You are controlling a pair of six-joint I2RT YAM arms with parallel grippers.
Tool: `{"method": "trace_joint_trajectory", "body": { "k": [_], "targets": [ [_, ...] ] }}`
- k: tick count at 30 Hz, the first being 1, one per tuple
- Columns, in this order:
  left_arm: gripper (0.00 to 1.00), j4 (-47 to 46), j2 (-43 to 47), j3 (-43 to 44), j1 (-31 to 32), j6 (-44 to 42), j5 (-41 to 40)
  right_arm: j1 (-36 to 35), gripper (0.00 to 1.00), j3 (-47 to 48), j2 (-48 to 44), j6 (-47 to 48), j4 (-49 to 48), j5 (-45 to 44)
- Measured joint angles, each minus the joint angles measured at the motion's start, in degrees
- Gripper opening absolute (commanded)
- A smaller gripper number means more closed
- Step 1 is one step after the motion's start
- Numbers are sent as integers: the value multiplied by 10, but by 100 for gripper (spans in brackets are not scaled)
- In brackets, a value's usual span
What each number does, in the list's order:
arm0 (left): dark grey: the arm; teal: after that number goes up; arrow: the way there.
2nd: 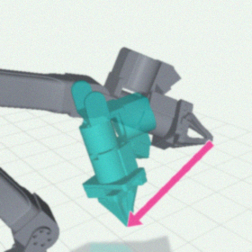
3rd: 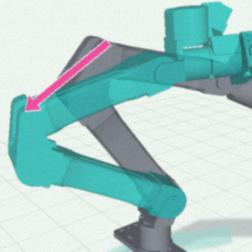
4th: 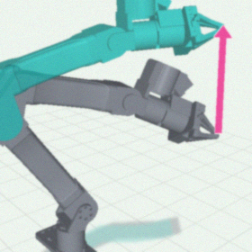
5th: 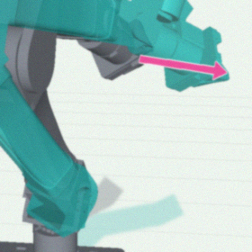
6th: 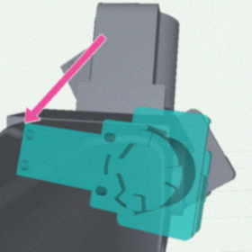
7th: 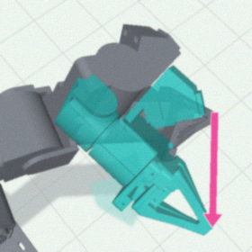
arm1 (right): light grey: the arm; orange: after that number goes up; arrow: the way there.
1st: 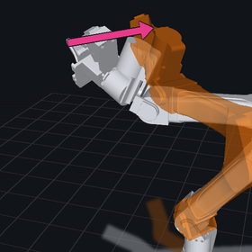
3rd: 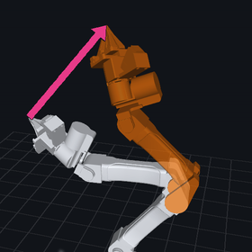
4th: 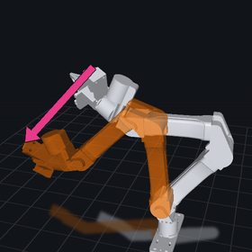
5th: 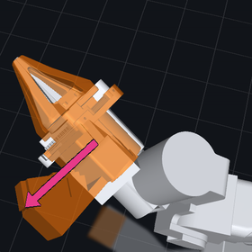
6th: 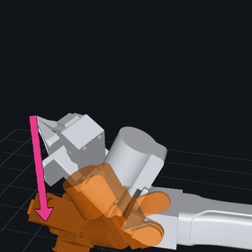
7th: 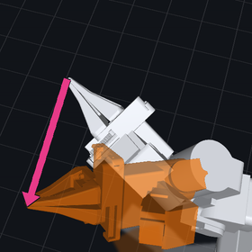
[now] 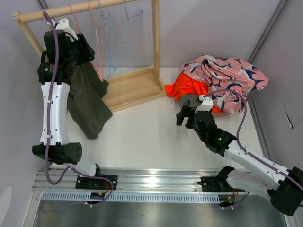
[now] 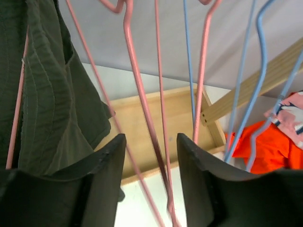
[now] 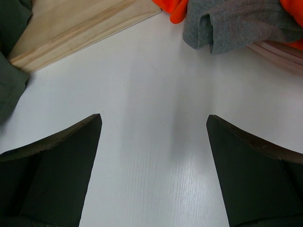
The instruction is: Remove the shorts from the hanger
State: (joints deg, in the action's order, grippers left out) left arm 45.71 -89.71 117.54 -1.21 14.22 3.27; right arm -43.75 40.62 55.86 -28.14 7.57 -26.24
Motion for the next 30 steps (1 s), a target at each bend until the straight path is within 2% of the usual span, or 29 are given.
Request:
{"method": "trace_joint_trajectory", "body": {
  "k": [4,11,15,22,30],
  "targets": [
    [60,31,14,23,1,2,7,0,99,-20,-16,-3,-10,-1],
    [62,50,67,46,1,1,-10,-1,99,-43,-26,-4,-19,-1],
    [62,52,89,56,0,-3,-46,-1,99,-47,-30,-4,-21,0],
    [62,62,88,61,-9,-8,-97,-1,99,-51,-43,-3,-21,0],
    [59,77,54,94,-68,-8,-133,-1,99,-54,-40,12,-22,11]
  ]
}}
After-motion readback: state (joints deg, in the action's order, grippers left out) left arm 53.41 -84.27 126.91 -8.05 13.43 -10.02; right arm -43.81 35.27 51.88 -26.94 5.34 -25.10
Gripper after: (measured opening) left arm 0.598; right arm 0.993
